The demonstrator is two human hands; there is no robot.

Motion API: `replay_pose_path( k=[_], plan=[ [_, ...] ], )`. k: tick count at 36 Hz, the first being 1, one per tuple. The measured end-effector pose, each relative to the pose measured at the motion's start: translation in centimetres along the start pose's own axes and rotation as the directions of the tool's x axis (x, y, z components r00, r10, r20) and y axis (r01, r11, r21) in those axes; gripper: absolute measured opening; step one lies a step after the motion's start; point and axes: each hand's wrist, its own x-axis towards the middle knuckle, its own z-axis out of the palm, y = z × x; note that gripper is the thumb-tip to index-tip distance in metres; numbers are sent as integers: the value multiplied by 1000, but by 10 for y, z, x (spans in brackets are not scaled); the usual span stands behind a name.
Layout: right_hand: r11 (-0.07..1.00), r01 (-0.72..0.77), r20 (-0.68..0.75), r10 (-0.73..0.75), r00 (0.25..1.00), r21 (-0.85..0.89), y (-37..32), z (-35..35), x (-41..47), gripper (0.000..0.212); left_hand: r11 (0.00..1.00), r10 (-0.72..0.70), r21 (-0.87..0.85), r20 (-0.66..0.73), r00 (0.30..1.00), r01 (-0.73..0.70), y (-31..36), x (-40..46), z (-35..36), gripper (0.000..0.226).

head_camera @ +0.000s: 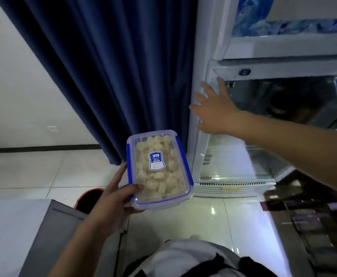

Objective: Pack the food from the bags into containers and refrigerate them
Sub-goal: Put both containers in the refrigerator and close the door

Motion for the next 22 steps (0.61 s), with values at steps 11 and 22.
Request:
replay_pose_path(
  k=[11,22],
  plan=[
    [663,43,115,66,991,-747,20,23,56,58,1000,-13,-22,-102,995,11,-9,6,15,93],
    [731,-62,105,181,978,-679,-13,13,54,50,998,-59,-26,-55,997,58,-7,15,-10,95]
  ],
)
